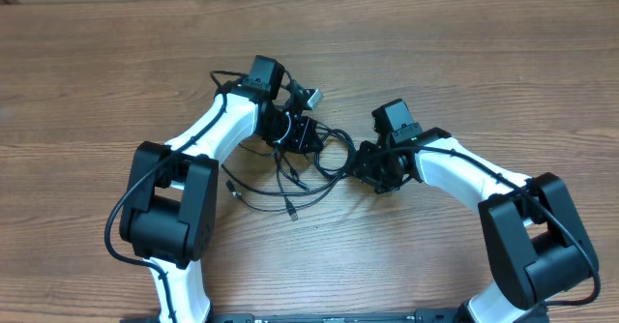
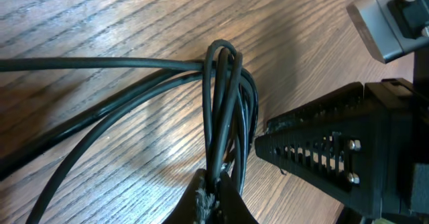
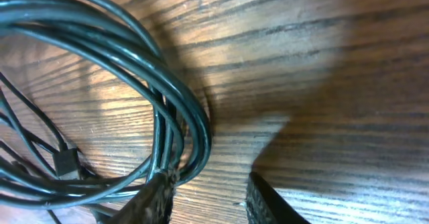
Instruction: Untangle cables
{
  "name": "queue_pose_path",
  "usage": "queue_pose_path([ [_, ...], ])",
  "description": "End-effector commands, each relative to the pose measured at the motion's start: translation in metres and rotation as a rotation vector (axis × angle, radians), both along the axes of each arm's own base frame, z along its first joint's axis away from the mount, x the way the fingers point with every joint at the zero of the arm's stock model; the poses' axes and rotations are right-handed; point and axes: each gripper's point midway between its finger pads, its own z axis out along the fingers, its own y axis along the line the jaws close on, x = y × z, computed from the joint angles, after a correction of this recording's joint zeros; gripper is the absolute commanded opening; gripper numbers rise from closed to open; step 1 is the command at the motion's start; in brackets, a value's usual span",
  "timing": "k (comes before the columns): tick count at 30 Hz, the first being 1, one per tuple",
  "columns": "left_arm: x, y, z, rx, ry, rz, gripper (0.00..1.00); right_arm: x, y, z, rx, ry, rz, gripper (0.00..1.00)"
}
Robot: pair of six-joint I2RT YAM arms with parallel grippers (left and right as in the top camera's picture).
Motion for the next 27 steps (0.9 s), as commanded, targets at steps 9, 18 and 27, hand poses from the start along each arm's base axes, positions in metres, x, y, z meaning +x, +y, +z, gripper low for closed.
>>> queue_pose_path([
  [9,-0.004,-0.006,-0.003,-0.008,0.026,-0.003,0.04,0.002,0.007,-0.004,-0.065,-0.024,-0.067,0.34],
  [18,-0.005,-0.006,-0.003,-0.009,0.027,-0.004,0.04,0.004,0.021,-0.006,-0.126,-0.087,-0.109,0.32],
  [27,-0.005,-0.007,-0.003,-0.008,0.027,-0.005,0.04,0.014,0.025,-0.003,-0.170,-0.169,-0.136,0.36],
])
